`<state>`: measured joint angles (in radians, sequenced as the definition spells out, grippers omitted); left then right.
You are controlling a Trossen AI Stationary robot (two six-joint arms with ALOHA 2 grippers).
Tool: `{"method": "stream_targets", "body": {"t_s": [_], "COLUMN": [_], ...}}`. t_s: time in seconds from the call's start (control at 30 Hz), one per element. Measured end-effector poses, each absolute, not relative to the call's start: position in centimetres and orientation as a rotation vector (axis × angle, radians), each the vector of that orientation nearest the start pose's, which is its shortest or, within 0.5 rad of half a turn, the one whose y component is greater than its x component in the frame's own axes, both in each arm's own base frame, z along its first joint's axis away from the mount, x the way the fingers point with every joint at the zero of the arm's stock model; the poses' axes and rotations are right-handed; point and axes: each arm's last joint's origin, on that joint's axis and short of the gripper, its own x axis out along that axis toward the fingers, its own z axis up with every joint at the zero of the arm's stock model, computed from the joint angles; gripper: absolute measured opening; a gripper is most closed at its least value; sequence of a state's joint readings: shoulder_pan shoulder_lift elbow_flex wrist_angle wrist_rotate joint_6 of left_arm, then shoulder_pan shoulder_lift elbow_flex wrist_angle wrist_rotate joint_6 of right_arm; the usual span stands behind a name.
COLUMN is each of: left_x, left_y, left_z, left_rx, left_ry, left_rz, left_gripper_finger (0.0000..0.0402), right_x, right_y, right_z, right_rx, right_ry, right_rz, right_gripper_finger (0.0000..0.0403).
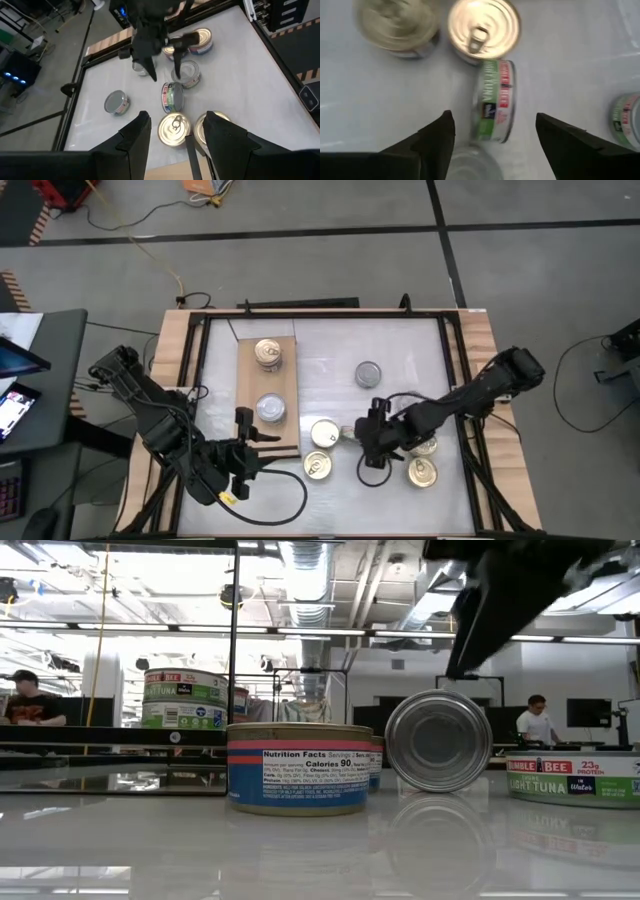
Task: Stack canned seafood by type on shelf
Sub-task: Stack the green tuna can on top of the other green tuna can on the shelf
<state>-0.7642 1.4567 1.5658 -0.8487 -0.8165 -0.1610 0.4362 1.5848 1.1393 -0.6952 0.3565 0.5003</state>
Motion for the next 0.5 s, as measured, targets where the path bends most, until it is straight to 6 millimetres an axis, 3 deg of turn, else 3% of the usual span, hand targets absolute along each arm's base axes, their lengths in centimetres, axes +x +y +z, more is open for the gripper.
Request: {"method": "stream_targets", "body": {"t_s": [0.33, 0.5], "left_x": [22.5, 22.5], "left_y": [-18.6, -18.6], "left_z": [39.3, 39.3], "left_rx": [0.368, 0.364], "left_ry": [0.512, 0.513], "left_rz": [0.092, 0.094], "left_gripper_finger": [0.0173, 0.0173], "right_x": [30.1, 30.5], "right_y": [13.2, 13.2], "right_z": [19.0, 18.0], "right_rx": [-0.057, -0.075], "right_ry": [1.086, 1.113], "right_rz": [-0.23, -0.248], "right_gripper_finger": [0.0305, 0.0294]}}
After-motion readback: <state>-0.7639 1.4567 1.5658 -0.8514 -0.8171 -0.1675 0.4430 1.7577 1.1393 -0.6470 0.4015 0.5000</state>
